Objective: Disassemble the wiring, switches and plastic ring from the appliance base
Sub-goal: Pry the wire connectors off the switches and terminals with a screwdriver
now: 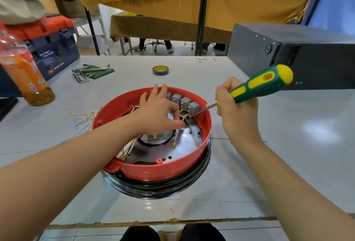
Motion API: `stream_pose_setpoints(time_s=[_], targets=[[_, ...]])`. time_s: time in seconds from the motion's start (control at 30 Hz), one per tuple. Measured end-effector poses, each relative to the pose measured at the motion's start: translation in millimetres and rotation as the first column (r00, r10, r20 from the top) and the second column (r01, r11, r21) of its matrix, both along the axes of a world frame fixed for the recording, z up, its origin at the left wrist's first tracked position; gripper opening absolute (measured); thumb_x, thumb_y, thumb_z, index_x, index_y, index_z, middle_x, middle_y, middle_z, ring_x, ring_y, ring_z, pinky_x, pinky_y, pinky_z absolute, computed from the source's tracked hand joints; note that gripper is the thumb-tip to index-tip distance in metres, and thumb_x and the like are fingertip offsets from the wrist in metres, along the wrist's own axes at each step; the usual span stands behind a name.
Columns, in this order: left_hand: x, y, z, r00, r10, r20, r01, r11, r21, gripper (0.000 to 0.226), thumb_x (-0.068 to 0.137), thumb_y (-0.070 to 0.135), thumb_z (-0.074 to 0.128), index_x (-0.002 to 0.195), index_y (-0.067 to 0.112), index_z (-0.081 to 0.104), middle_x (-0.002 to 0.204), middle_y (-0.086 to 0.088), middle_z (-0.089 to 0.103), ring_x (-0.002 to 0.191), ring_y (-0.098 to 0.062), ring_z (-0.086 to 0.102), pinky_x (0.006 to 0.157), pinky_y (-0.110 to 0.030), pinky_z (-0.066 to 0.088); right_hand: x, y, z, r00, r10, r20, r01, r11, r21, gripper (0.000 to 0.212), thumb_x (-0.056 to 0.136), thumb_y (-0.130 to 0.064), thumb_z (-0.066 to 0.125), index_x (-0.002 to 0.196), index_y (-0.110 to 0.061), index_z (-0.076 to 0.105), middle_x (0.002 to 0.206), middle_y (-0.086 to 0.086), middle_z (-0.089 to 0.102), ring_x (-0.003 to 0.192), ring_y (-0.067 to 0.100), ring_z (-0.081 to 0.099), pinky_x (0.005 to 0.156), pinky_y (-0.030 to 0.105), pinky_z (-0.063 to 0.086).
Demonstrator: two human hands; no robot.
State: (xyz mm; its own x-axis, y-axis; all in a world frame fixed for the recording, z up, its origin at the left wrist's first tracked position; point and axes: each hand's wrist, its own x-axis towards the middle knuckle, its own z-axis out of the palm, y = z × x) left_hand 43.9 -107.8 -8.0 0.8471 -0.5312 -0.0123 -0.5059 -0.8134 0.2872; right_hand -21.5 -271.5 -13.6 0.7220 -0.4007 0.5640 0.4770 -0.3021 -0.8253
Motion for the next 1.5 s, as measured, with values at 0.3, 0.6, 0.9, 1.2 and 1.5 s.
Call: stream_pose_setpoints(time_s=[0.3,0.6,0.9,1.2,1.5], targets=[[0,0,-1,1.0,0.009,-0.004,-0.009,1.0,-0.01,0.02,0.082,0.049,0.062,0.076,0.03,0.061,0.159,-0.009,-0.008,0.145,-0.027,-0.016,0.115,-0.052,-0.007,-10,-1,1,0.997,0.014,0.082,0.012,0.952,-0.307,0.023,0.084,-0.012,0.05,0.067,0.003,0.046,0.058,0.001,0.045,0.056,0.002,0.045,0.054,0.007,0.034],[-1,-1,-1,1.0,0.008,0.001,-0.008,1.0,-0.012,0.018,0.083,0.047,0.063,0.074,0.032,0.058,0.16,-0.009,-0.007,0.145,-0.028,-0.015,0.115,-0.053,-0.006,-2,-11,-1,0.998,0.061,-0.004,-0.061,0.976,-0.208,0.024,0.083,-0.019,0.05,0.062,-0.014,0.04,0.051,-0.012,0.039,0.051,0.005,0.038,0.05,0.015,0.033],[1,1,-3,1.0,-0.001,0.019,0.001,1.0,-0.006,0.02,0.082,0.049,0.062,0.078,0.03,0.061,0.16,-0.009,-0.007,0.146,-0.026,-0.014,0.115,-0.053,-0.003,18,-6,-10,0.967,0.189,-0.17,-0.176,0.98,0.09,0.036,0.079,-0.007,0.052,0.051,-0.022,0.035,0.047,-0.008,0.03,0.046,0.01,0.026,0.048,0.023,0.025],[2,2,-4,1.0,-0.004,0.023,0.005,1.0,-0.011,0.021,0.081,0.05,0.062,0.079,0.029,0.061,0.16,-0.009,-0.007,0.146,-0.026,-0.014,0.115,-0.052,-0.003,11,-16,8,0.99,0.137,-0.019,-0.137,0.991,0.002,0.026,0.075,-0.015,0.052,0.058,-0.007,0.034,0.051,-0.004,0.031,0.05,0.01,0.028,0.048,0.02,0.027],[2,2,-4,0.999,-0.004,0.032,0.004,1.0,-0.003,0.023,0.081,0.052,0.062,0.079,0.03,0.061,0.16,-0.008,-0.006,0.146,-0.025,-0.014,0.114,-0.051,-0.003,14,-17,13,0.985,0.17,-0.029,-0.172,0.982,-0.077,0.024,0.078,-0.013,0.051,0.059,-0.006,0.038,0.048,-0.012,0.033,0.048,0.006,0.031,0.049,0.017,0.029]])
